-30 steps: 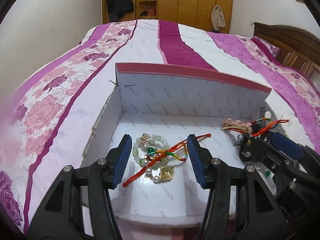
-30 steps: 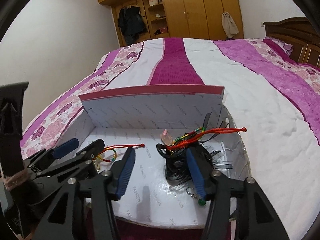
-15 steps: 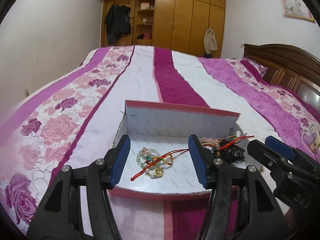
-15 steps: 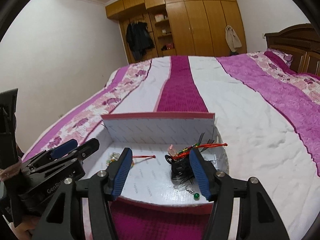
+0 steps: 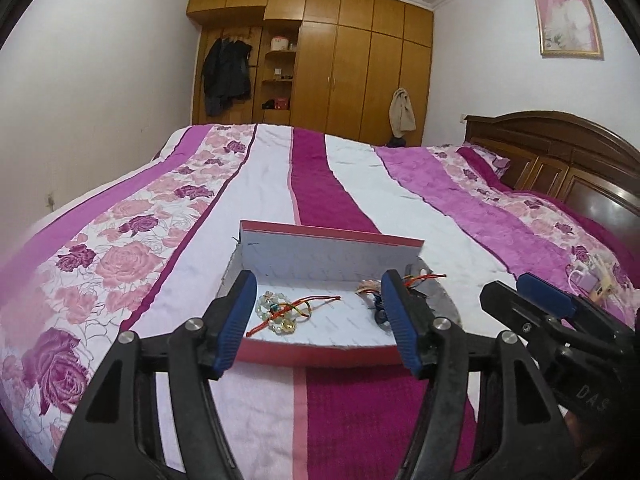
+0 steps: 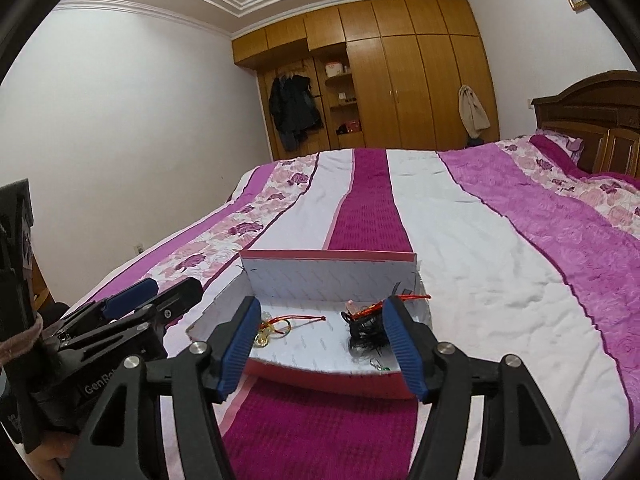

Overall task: Organize jewelry
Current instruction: 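Move left tool to the gold pearl earring while right tool moves to the small gold stud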

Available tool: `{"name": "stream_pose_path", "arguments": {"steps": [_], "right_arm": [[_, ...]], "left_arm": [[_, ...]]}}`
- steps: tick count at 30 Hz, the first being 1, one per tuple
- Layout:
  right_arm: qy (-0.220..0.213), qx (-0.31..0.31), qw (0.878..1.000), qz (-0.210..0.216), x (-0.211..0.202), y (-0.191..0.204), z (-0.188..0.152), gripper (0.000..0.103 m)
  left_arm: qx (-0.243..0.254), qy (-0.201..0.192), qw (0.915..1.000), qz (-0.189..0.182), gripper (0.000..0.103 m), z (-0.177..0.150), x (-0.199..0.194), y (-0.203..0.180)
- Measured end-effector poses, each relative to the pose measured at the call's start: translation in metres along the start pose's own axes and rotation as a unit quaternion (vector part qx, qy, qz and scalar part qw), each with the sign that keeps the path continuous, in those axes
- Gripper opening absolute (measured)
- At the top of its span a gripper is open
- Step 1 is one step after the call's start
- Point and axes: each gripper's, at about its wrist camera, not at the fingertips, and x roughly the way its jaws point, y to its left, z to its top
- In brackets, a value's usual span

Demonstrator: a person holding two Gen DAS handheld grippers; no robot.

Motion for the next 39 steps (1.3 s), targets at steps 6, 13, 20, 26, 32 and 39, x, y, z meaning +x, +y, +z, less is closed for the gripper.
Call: {"name": "stream_pose_path", "arguments": {"steps": [6,13,20,26,32,39], "right_arm": [[-0.013,-0.005,1.000,-0.003,-0.031,-0.003,-0.006,0.067],[-0.008,-0.012,1.000,-0.010,-0.060,-0.009,-0.020,0.068],[0.013,-0.015,0.999,-0.025,-0.083,-0.020,-0.039,0.068],[0.036,0.002,0.998,-0.044,-0.096,-0.039,-0.057,0.068],[0.077,0.015,0.995,-0.067,-0.099,-0.062,-0.079,0.068],[0.130,0.027,0.988,-0.081,-0.089,-0.081,-0.106,0.068]], "left_arm": [[0.001,-0.006,0.9999,-0.015,0.058,-0.006,-0.021,-0.004],[0.019,0.036,0.9977,-0.054,0.058,-0.023,-0.032,-0.017],[0.032,0.095,0.9904,-0.095,0.058,-0.037,-0.036,-0.031],[0.036,0.155,0.9789,-0.128,0.058,-0.055,-0.027,-0.044],[0.047,0.224,0.9613,-0.152,0.058,-0.075,-0.014,-0.060],[0.076,0.280,0.9406,-0.177,0.058,-0.098,-0.003,-0.078]]}}
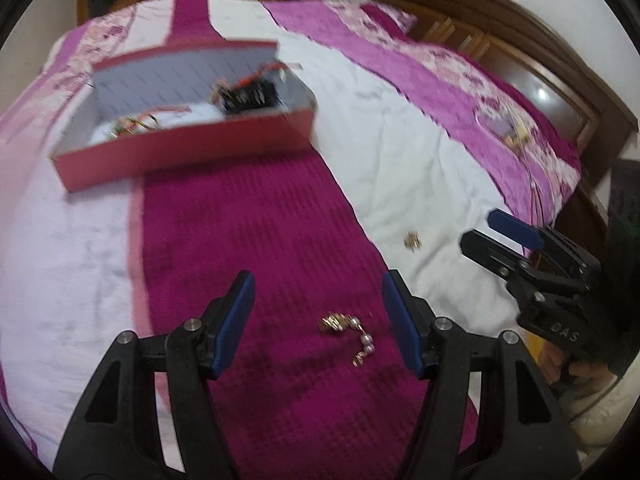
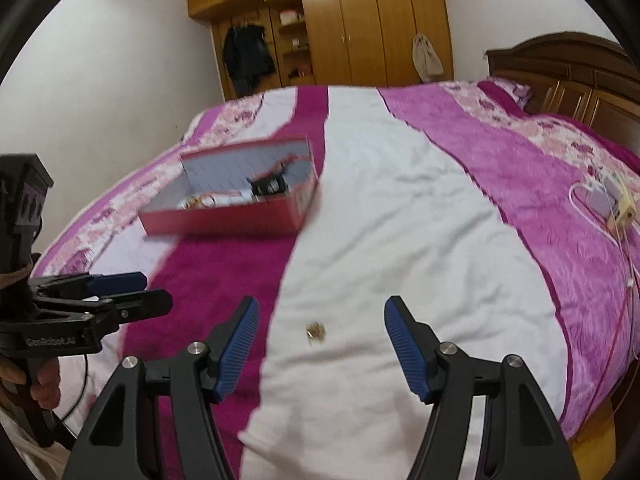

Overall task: Organize jewelry
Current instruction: 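Move left tool to the gold pearl earring while right tool moves to the small gold stud, then close left gripper on the gold pearl earring while right gripper closes on the gold stud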

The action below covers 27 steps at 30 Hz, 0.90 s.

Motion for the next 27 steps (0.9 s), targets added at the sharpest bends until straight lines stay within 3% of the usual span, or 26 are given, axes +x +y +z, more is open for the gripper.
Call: {"name": "stream_pose_path", "arguments": {"steps": [11,20,27], "right_arm": [[0.055,0.018,0.998,0.013,0.035,-0.005,-0.016,0.065],[0.066,0.011,0.997,0.026,0.051,0.001,-0.009,0.044],[0.092,0.020,0.995,0.028,0.068,-0.001,-0.008,0.027]], "left_arm": [[0.020,0.060,0.9976,-0.026,0.052,-0.011,0.026,-0.009],[0.024,0.086,0.9953,-0.037,0.018,-0.014,0.040,-0.009],[0.021,0.086,0.9954,-0.039,0.016,-0.013,0.043,-0.008]]}}
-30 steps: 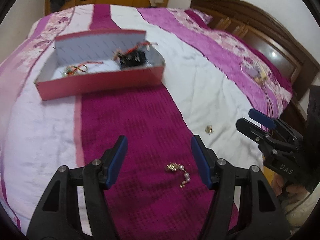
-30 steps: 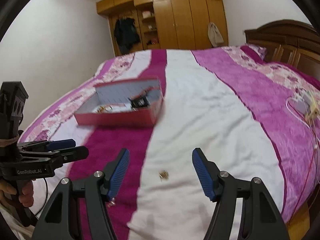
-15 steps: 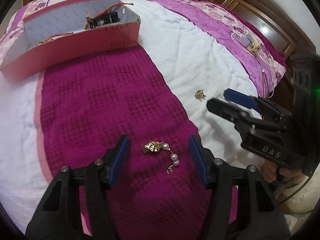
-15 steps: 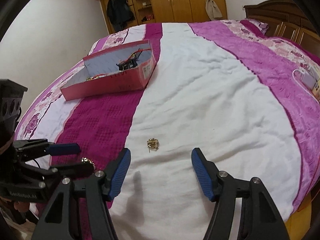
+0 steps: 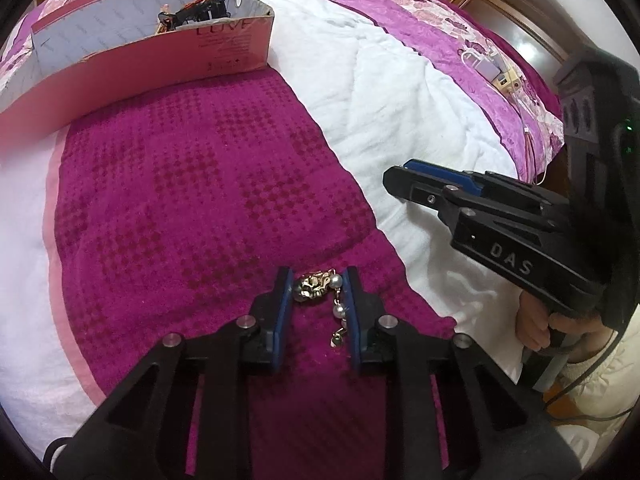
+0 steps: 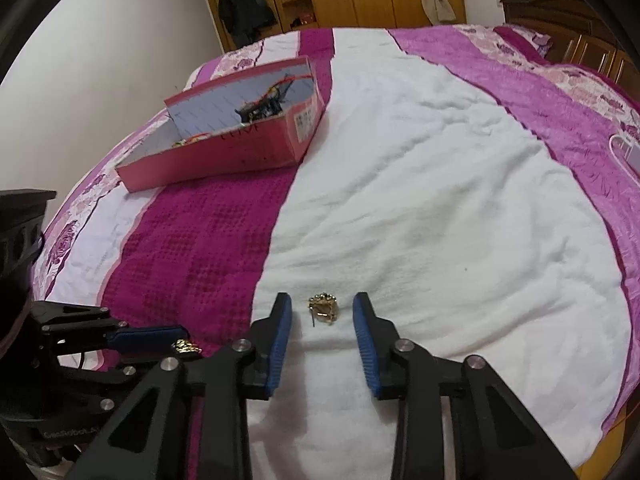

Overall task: Organize jewelry
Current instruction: 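Close left gripper on the gold pearl earring while right gripper closes on the gold stud, then carry the pearl earring with left tool while right tool carries the stud into the box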

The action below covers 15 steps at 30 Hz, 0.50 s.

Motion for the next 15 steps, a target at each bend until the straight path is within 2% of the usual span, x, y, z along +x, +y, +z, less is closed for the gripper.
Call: {"name": "stream_pose_path", "arguments": {"steps": [3,15], "right_arm": [[0.009,0.010,1.000,0.002,0.004,-0.003,0.000,0.018],[-0.007,0.005,1.000,0.020,-0.014,0.005,0.001,0.017]], "left_arm": [[-0.001,-0.003,1.0000,-0.001,0.016,0.000,-0.001,0.000],[-0.022,-0.038,0.9990,0.003,0.016,0.000,-0.023,0.011]]}}
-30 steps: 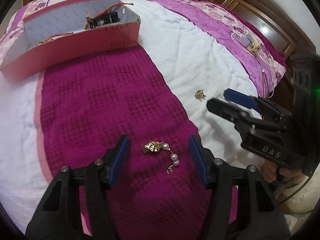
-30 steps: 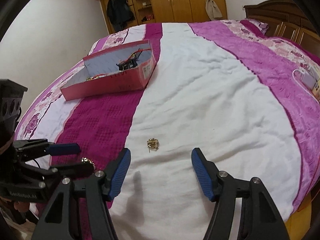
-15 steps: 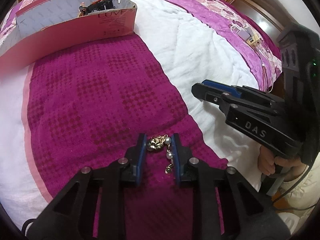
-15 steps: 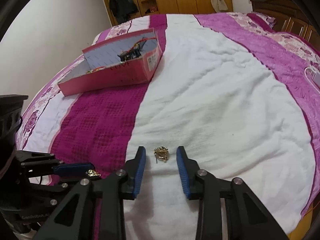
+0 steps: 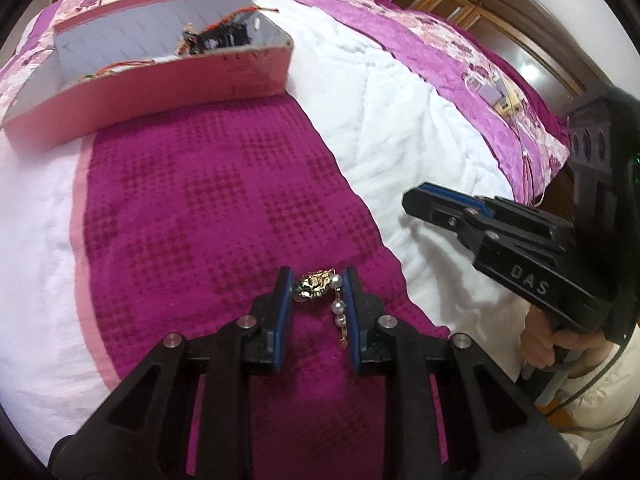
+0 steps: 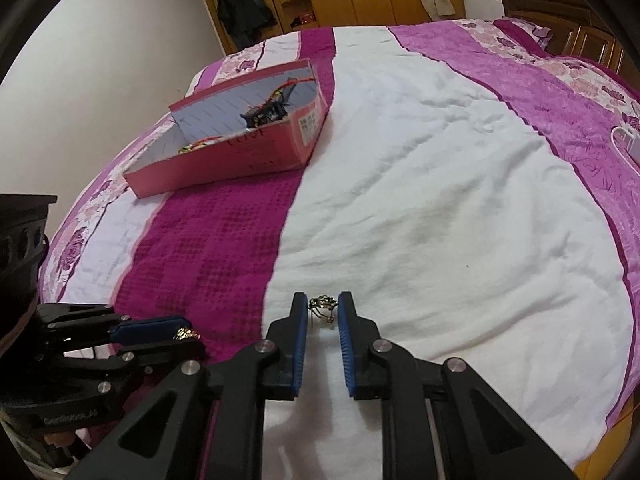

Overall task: Organize jewelry
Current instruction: 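Carry the pearl earring with left tool while right tool carries the stud into the box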

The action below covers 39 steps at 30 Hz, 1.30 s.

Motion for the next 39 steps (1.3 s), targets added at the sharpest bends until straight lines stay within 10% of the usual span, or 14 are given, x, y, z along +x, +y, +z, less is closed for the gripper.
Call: {"name": "stream_pose_path", "arguments": {"steps": [39], "right_arm": [[-0.158,-0.050,0.985,0.049,-0.029,0.093,0.072,0.017]], "left_arm": [[-0.031,-0.242,0.9573,0.154,0.016,0.039,-0.085,0.047]]}}
